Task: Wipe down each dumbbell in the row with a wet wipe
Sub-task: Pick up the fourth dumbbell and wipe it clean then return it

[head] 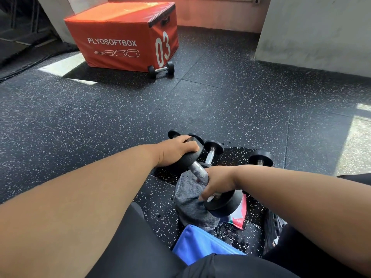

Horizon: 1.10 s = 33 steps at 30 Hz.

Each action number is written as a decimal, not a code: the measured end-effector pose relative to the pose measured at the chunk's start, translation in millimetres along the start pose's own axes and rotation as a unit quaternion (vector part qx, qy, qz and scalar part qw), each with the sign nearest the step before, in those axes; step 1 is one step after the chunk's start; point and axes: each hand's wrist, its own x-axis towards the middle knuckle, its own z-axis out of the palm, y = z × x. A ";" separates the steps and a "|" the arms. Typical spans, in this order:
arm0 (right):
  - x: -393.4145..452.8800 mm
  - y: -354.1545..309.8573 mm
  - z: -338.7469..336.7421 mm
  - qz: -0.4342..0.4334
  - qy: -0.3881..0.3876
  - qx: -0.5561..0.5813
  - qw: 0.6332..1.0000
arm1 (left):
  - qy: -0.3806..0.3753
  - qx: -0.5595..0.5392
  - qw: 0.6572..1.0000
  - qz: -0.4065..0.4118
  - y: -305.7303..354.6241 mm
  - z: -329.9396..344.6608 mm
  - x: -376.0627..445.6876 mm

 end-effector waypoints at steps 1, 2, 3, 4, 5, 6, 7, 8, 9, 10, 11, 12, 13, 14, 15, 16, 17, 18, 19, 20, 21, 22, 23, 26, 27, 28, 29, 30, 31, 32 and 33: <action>3.4 0.6 3.5 0.006 0.008 0.008 1.000 | -0.001 0.001 1.000 0.000 -0.9 -0.3 0.3; 5.3 0.2 6.1 0.009 0.020 0.003 1.000 | -0.001 0.002 1.000 -0.001 -0.9 -0.5 -0.4; 6.1 -1.6 8.1 0.009 0.034 -0.017 0.999 | -0.002 0.000 1.000 -0.004 -0.7 -0.5 -1.5; 6.6 -2.9 9.3 0.008 0.048 -0.043 0.998 | -0.004 -0.004 1.000 -0.006 -0.6 -0.6 -2.8; 7.1 -4.4 9.8 0.005 0.059 -0.068 0.996 | -0.004 -0.008 1.000 -0.010 -1.5 -1.0 -2.3; 6.9 -5.9 9.6 0.003 0.062 -0.085 0.994 | -0.005 -0.012 1.000 -0.011 -2.1 -1.3 -2.1; 7.5 -6.2 9.0 0.003 0.058 -0.091 0.994 | -0.006 -0.015 1.000 -0.012 -2.6 -1.4 -2.1; 7.1 -5.8 7.5 0.000 0.052 -0.093 0.994 | -0.005 -0.016 1.000 -0.013 -2.7 -1.3 -2.2; 5.6 -5.0 5.4 -0.004 0.044 -0.095 0.995 | -0.001 -0.018 1.000 -0.014 -2.5 -1.5 -1.6; 3.4 -4.3 2.5 -0.012 0.035 -0.100 0.994 | 0.003 -0.019 1.000 -0.015 -2.8 -1.6 -0.8; 1.1 -3.3 -0.6 -0.022 0.025 -0.105 0.994 | 0.003 -0.019 1.000 -0.015 -3.2 -1.8 0.5; -1.6 -2.6 -4.2 -0.032 0.014 -0.113 0.993 | 0.001 -0.019 1.000 -0.014 -3.6 -1.7 1.8; -3.7 -1.1 -7.9 -0.040 0.004 -0.119 0.992 | -0.003 -0.022 1.000 -0.013 -4.1 -1.4 3.1; -5.6 1.2 -11.7 -0.043 -0.004 -0.123 0.991 | -0.007 -0.026 1.000 -0.012 -4.4 -1.4 4.1; -7.6 3.1 -15.9 -0.042 -0.010 -0.124 0.991 | -0.009 -0.025 1.000 -0.011 -3.3 -1.4 3.6; -8.7 5.0 -19.8 -0.040 -0.015 -0.124 0.991 | -0.008 -0.019 1.000 -0.009 -2.1 -1.4 2.7; -9.4 7.0 -23.6 -0.040 -0.016 -0.120 0.992 | -0.006 -0.014 1.000 -0.008 -1.8 -1.3 2.3; -10.2 9.0 -27.2 -0.037 -0.015 -0.112 0.993 | -0.004 -0.010 1.000 -0.009 -0.8 -1.2 1.5; -12.0 9.4 -30.8 -0.033 -0.015 -0.103 0.994 | -0.003 -0.009 1.000 -0.010 -0.8 -1.2 1.2; -14.2 8.8 -34.3 -0.028 -0.013 -0.102 0.994 | -0.003 -0.010 1.000 -0.009 -1.8 -1.0 1.6; -16.4 7.5 -37.1 -0.020 -0.005 -0.107 0.994 | -0.005 -0.011 1.000 -0.007 -3.2 -1.3 2.3; -18.3 5.7 -39.4 -0.015 0.006 -0.118 0.993 | -0.007 -0.009 1.000 -0.006 -4.3 -1.7 2.9; -19.1 4.1 -40.6 -0.010 0.012 -0.132 0.991 | -0.008 -0.009 1.000 -0.006 -5.4 -2.0 3.3; -20.8 -0.3 -36.5 0.007 0.021 -0.151 0.988 | 0.002 -0.010 1.000 -0.008 -5.2 -2.9 3.2; -21.5 -1.2 -33.5 0.015 0.024 -0.150 0.988 | 0.004 -0.009 1.000 -0.009 -4.2 -3.0 2.5; -22.9 -2.3 -30.3 0.021 0.029 -0.147 0.988 | 0.004 -0.010 1.000 -0.009 -3.6 -2.6 2.3; -24.5 -3.8 -27.0 0.025 0.036 -0.145 0.988 | 0.002 -0.011 1.000 -0.010 -3.9 -2.2 3.5; -26.2 -5.1 -23.6 0.025 0.048 -0.143 0.988 | 0.000 -0.012 1.000 -0.009 -4.0 -2.0 4.6; -27.0 -5.7 -20.1 0.024 0.062 -0.138 0.988 | -0.003 -0.013 1.000 -0.009 -4.3 -1.9 5.4; -28.7 -6.7 -17.3 0.026 0.074 -0.131 0.988 | -0.003 -0.014 1.000 -0.008 -4.5 -1.8 5.9; -29.4 -7.0 -15.1 0.028 0.082 -0.127 0.988 | -0.003 -0.015 1.000 -0.007 -5.0 -1.6 5.8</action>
